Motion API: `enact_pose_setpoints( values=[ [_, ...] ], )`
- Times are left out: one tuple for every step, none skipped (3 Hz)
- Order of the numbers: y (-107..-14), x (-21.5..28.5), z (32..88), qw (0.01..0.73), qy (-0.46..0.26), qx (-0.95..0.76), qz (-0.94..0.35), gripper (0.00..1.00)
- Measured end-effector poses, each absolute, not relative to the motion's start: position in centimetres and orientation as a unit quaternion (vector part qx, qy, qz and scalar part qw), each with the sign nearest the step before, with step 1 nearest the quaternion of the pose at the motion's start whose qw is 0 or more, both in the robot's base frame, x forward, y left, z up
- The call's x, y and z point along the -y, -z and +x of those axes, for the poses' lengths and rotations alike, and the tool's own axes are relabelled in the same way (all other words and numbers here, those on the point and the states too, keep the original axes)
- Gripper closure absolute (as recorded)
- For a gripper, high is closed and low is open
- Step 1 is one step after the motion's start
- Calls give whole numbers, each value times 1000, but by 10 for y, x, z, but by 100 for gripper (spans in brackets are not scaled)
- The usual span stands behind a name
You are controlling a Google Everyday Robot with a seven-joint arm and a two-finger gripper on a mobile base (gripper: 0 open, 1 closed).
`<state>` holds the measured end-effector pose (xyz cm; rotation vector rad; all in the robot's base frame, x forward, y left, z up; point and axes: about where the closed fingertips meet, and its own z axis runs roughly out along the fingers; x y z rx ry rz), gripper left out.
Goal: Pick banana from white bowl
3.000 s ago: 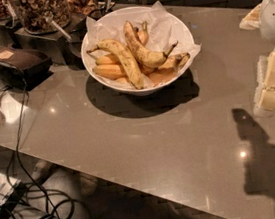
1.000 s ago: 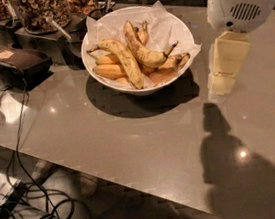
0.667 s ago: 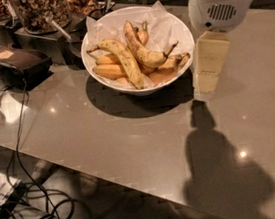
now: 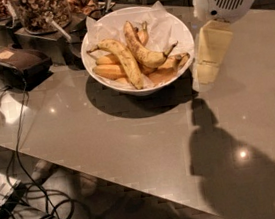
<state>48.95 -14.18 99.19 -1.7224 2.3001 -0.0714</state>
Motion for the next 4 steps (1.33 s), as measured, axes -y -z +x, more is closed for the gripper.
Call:
enact_pose_setpoints(
  values=[
    [-1014,98,531,150,8,-801,-579,0],
    [-1017,88,539,170,8,-796,-581,0],
    [-1011,81,550,177,-6,-812,-557,0],
    [-994,76,556,162,-15,-833,-529,0]
  ],
)
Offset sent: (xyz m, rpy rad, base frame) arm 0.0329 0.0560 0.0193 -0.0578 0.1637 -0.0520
